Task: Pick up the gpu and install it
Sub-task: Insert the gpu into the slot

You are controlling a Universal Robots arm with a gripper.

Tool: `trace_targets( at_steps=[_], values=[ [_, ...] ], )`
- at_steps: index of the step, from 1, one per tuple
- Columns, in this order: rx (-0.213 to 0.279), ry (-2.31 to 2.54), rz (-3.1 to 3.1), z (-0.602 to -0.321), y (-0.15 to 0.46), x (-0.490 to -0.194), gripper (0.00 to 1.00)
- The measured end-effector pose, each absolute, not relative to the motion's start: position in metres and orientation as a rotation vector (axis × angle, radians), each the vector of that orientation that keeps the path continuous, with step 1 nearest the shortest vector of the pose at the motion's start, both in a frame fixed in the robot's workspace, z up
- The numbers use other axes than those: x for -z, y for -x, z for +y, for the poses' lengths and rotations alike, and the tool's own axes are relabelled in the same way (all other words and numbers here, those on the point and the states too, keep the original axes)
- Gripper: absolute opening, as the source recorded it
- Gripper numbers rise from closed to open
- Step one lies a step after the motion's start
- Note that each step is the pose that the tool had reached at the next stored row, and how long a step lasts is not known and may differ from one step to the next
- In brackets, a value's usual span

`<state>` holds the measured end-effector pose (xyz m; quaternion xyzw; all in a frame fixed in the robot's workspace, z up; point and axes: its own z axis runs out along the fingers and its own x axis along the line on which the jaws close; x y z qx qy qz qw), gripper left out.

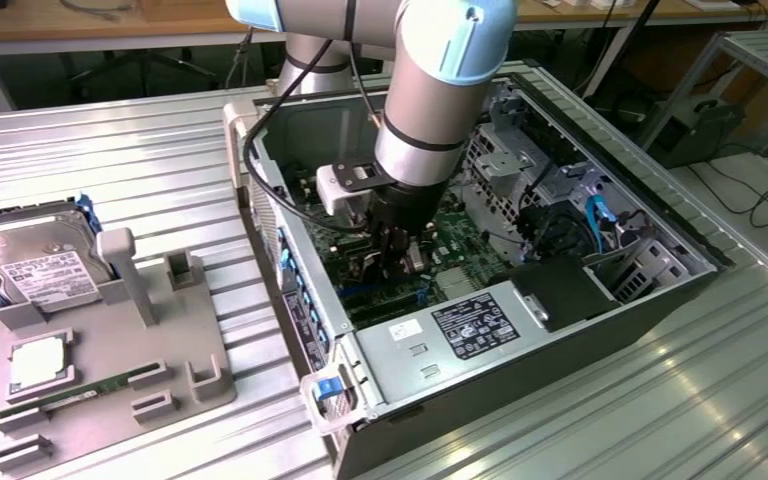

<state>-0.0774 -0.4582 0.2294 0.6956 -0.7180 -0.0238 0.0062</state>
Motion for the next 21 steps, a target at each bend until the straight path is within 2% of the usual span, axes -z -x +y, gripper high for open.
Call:
trace_targets(
  at_steps=[21],
  values=[
    [0.078,-2.176,-2.246,-0.458,0.077,-0.218,0.28]
  ],
)
